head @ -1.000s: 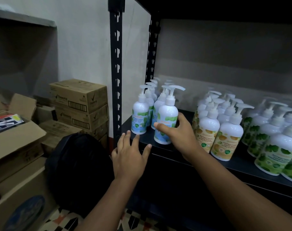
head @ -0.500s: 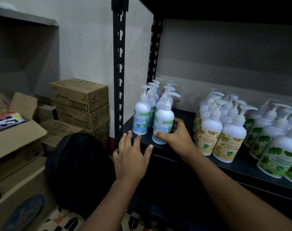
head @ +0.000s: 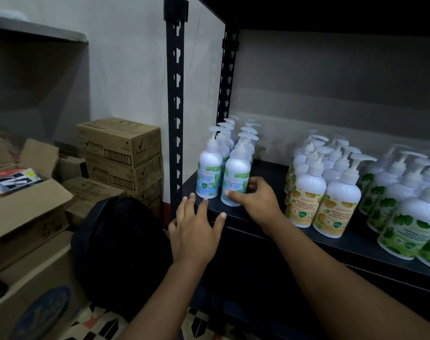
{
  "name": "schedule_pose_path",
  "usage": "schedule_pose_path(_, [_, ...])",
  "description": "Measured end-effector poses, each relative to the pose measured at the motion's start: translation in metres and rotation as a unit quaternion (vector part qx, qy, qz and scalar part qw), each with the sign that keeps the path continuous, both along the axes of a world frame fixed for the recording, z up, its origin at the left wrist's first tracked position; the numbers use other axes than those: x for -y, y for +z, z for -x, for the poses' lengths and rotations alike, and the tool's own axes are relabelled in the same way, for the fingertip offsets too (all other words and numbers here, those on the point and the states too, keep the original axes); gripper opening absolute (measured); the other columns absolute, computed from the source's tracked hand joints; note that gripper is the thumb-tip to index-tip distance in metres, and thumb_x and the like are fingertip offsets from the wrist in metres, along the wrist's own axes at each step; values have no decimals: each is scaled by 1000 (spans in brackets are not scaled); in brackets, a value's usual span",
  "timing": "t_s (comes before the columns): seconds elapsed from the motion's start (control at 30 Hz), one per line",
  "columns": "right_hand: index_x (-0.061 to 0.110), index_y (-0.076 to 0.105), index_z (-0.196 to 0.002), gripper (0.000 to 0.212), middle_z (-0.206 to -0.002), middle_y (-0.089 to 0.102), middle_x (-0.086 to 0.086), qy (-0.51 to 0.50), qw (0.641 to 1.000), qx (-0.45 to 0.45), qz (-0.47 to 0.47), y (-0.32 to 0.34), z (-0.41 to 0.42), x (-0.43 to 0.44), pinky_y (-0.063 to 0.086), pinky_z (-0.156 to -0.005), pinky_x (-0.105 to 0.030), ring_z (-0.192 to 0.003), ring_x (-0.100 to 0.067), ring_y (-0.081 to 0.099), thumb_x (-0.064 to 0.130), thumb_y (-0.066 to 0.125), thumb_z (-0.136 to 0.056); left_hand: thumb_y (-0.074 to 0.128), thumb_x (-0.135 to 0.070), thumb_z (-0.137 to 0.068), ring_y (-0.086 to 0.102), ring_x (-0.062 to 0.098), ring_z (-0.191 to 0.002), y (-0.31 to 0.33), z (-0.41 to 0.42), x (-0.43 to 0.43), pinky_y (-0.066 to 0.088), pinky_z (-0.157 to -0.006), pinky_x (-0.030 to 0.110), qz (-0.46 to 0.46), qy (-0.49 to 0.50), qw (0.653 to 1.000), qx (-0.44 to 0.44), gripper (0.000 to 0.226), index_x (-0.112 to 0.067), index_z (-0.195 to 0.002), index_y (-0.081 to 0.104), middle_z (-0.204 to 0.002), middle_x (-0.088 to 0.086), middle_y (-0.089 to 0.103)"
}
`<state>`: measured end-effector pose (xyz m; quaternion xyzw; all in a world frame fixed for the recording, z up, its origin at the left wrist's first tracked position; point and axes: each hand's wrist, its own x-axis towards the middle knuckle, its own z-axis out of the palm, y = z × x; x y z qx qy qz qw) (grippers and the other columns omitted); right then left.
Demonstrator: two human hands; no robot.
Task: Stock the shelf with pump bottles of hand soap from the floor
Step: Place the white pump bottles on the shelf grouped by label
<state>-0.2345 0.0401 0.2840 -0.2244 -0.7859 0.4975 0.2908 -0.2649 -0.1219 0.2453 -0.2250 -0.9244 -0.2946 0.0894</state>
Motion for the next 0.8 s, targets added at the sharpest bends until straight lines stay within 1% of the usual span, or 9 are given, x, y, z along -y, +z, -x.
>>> schedule_pose_path(0.13, [19, 63, -119, 62, -112, 69, 8, 7, 1000, 8, -4, 1, 1, 1, 55, -94, -33, -100, -3, 65, 37, 92, -67, 39, -65, -97, 0, 14, -155, 0, 0, 0, 25, -116, 48, -1, -3, 1000, 3, 67, -31, -154, 34, -168, -4, 12])
schedule_pose_path(0.3, [21, 65, -118, 62, -108, 71, 11, 11, 1000, 13, -11, 0, 3, 3, 57, -93, -36, -98, -4, 67, 40, 92, -66, 40, -64, -97, 0, 14, -155, 1, -1, 1, 26, -117, 48, -3, -4, 1000, 4, 66, -31, -154, 33, -168, -4, 12])
schedule_pose_path(0.47, [19, 64, -120, 62, -108, 71, 9, 9, 1000, 15, -12, 1, 2, 3, 57, -93, -36, -99, -6, 68, 41, 91, -68, 41, -64, -97, 1, 15, -155, 4, -1, 0, 25, -117, 48, -3, -5, 1000, 8, 67, -30, -154, 33, -168, -3, 12])
schedule_pose_path(0.6, [18, 63, -120, 61, -108, 71, 7, 3, 1000, 15, -11, 0, 2, 3, 57, -92, -36, -98, -7, 68, 40, 90, -69, 45, -62, -96, 4, 17, -154, 8, 1, -2, 26, -116, 47, -14, -7, 1000, 18, 68, -27, -153, 35, -167, -5, 18])
schedule_pose_path(0.67, [18, 64, -119, 60, -108, 71, 7, 0, 1000, 13, -12, 0, 2, 4, 57, -91, -36, -98, -7, 68, 40, 90, -69, 48, -60, -95, 4, 18, -153, 10, 0, -4, 25, -116, 47, -22, -9, 999, 26, 70, -27, -154, 31, -166, -8, 17])
schedule_pose_path(0.8, [19, 64, -117, 59, -106, 71, 8, -4, 1000, 18, -15, -1, 3, 3, 57, -91, -37, -96, -8, 68, 41, 90, -69, 53, -56, -92, 4, 19, -152, 12, 1, -8, 24, -116, 49, -51, -10, 997, 49, 79, -27, -157, 22, -168, -13, 8])
